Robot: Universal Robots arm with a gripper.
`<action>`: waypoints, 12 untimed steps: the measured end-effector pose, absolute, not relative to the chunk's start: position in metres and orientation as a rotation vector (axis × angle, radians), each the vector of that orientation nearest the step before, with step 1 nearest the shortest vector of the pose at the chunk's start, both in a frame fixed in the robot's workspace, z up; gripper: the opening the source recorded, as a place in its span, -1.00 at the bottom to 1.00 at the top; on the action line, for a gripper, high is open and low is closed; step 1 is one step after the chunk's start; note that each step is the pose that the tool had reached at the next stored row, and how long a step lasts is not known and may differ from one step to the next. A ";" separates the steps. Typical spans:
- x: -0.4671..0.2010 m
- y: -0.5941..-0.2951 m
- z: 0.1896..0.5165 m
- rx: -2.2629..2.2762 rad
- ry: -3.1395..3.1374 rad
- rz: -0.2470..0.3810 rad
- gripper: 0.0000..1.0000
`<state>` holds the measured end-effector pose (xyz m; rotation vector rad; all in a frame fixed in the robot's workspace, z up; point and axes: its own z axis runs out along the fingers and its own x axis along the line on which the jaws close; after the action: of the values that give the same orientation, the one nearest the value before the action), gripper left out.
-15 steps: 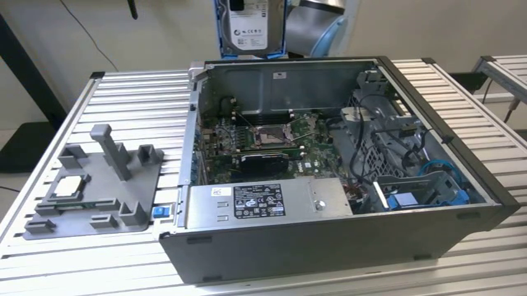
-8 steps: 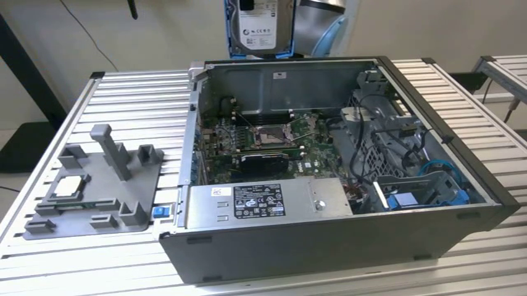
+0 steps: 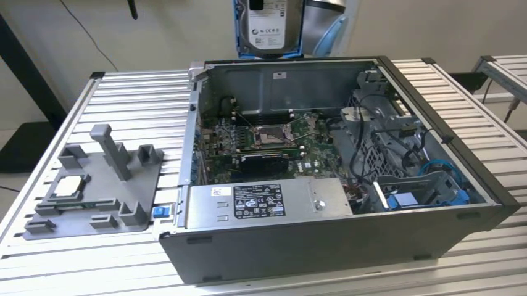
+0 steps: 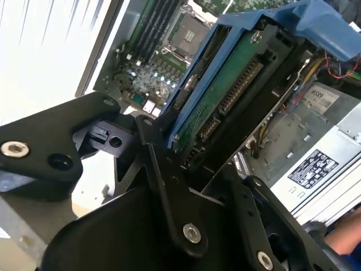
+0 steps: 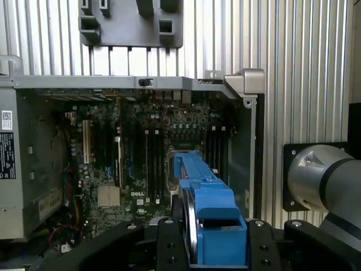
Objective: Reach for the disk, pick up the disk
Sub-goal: 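Pick up the disk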
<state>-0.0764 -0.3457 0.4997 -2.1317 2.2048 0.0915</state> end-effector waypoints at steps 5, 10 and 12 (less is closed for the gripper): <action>-0.067 -0.346 0.500 -2.132 2.205 0.092 -1.00; -0.054 -0.346 0.500 -2.132 2.205 0.091 -1.00; -0.049 -0.346 0.500 -2.132 2.205 0.091 -1.00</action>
<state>-0.0486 -0.3457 0.4997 -2.1317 2.2048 0.0915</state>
